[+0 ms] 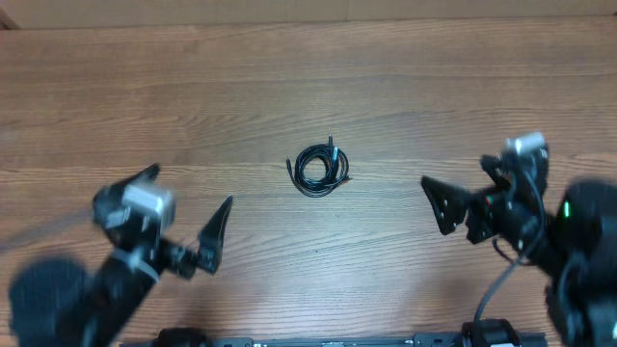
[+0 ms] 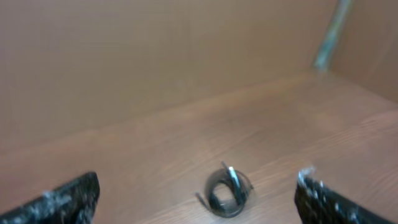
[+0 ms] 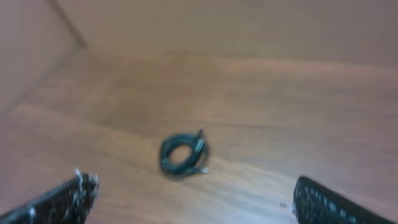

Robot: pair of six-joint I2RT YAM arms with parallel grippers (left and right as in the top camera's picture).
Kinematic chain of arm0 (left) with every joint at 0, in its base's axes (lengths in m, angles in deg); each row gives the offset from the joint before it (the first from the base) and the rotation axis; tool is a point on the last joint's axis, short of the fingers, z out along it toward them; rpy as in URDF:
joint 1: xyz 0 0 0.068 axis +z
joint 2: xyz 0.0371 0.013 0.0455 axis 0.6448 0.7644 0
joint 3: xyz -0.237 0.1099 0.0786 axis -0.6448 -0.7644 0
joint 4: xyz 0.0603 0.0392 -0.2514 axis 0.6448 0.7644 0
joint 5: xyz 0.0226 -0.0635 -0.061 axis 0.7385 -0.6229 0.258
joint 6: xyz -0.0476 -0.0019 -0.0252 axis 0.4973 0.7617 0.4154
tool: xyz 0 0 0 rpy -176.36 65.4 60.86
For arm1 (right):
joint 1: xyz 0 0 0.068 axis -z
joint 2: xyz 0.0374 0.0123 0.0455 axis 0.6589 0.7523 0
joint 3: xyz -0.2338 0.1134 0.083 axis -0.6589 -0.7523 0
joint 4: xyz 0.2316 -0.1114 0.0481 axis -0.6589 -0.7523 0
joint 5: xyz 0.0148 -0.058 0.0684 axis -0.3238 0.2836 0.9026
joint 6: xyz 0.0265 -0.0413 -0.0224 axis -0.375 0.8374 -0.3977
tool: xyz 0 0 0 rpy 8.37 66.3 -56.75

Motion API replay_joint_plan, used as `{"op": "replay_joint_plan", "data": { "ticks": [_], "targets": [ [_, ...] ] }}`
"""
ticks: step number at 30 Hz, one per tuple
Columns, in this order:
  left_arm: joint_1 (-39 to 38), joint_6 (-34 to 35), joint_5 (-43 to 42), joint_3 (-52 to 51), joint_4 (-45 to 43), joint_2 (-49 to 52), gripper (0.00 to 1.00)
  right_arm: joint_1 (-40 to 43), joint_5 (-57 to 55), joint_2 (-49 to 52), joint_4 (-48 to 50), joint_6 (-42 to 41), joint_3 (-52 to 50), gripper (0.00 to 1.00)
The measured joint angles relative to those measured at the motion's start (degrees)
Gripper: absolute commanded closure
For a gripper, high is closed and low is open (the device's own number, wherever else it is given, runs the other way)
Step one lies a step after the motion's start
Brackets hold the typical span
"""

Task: Untangle cables
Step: 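Move both grippers inward toward the coiled black cable bundle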

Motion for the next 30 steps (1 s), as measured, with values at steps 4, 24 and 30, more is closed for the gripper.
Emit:
{"op": "replay_joint_plan", "data": {
  "ticks": [4,24,30],
  "targets": [
    [0.0,0.0,-6.6,11.5,10.0,13.7,0.01,0.0,9.7,10.8,-5.8,-0.1,11.0,0.0],
    [-14.2,22.0,0.7,15.2,11.8,54.1,0.0,-7.1,8.1,39.1,-11.7,-13.8,13.7,0.0],
    [-15.9,24.8,4.0,15.2,5.8,65.2,0.0,-7.2,5.0,42.7,-12.7,-15.7,13.7,0.0]
  ]
}}
